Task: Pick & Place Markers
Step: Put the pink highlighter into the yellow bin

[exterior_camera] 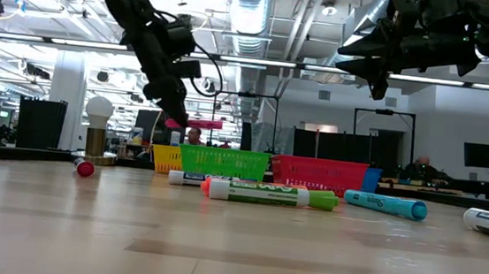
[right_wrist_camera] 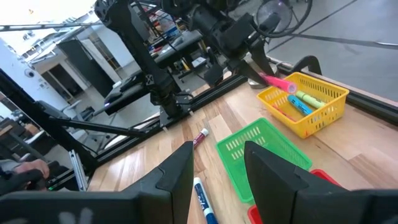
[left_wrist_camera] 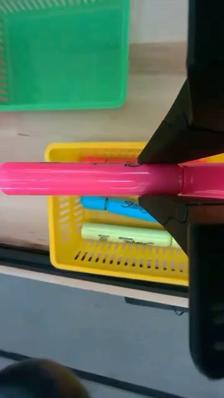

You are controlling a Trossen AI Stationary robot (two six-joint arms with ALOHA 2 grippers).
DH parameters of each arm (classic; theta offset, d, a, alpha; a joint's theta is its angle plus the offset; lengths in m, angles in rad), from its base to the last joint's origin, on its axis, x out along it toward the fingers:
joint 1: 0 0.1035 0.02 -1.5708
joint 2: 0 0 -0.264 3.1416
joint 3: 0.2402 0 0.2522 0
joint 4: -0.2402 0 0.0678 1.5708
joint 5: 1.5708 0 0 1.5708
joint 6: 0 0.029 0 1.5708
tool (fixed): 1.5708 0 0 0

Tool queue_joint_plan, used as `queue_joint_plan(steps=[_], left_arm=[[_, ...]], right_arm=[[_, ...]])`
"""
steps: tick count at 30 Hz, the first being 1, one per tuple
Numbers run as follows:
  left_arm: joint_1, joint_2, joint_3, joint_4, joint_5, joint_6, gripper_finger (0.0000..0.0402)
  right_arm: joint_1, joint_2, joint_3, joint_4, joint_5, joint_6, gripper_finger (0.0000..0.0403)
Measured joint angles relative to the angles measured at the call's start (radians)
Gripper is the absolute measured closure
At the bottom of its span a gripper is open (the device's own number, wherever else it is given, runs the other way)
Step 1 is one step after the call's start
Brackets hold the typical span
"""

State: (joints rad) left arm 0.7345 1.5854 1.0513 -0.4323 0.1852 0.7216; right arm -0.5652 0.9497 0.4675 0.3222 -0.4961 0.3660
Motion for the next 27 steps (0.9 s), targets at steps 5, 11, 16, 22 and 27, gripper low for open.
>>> queue_joint_plan(steps=[5, 11, 16, 22, 27], left_arm=[[0.0, 0.055, 0.0, 0.009, 0.0, -0.001, 0.0336], [0.008, 0.144, 0.0, 0.046, -0.039, -0.004, 0.0336], [0.01, 0.174, 0.0, 0.055, -0.042, -0.012, 0.0336], [0.009, 0.203, 0.0, 0.061, -0.042, -0.016, 0.0314], [0.007, 0.205, 0.0, 0.086, -0.047, -0.016, 0.0291]], right_arm=[[0.0, 0.0, 0.0, 0.0, 0.0, 0.0, 0.0272], [0.001, 0.0, 0.0, 0.0, -0.001, 0.0, 0.0272], [0.001, 0.0, 0.0, 0.0, -0.001, 0.0, 0.0272], [0.001, 0.0, 0.0, 0.0, -0.001, 0.0, 0.0272], [0.001, 0.0, 0.0, 0.0, -0.001, 0.0, 0.0272]])
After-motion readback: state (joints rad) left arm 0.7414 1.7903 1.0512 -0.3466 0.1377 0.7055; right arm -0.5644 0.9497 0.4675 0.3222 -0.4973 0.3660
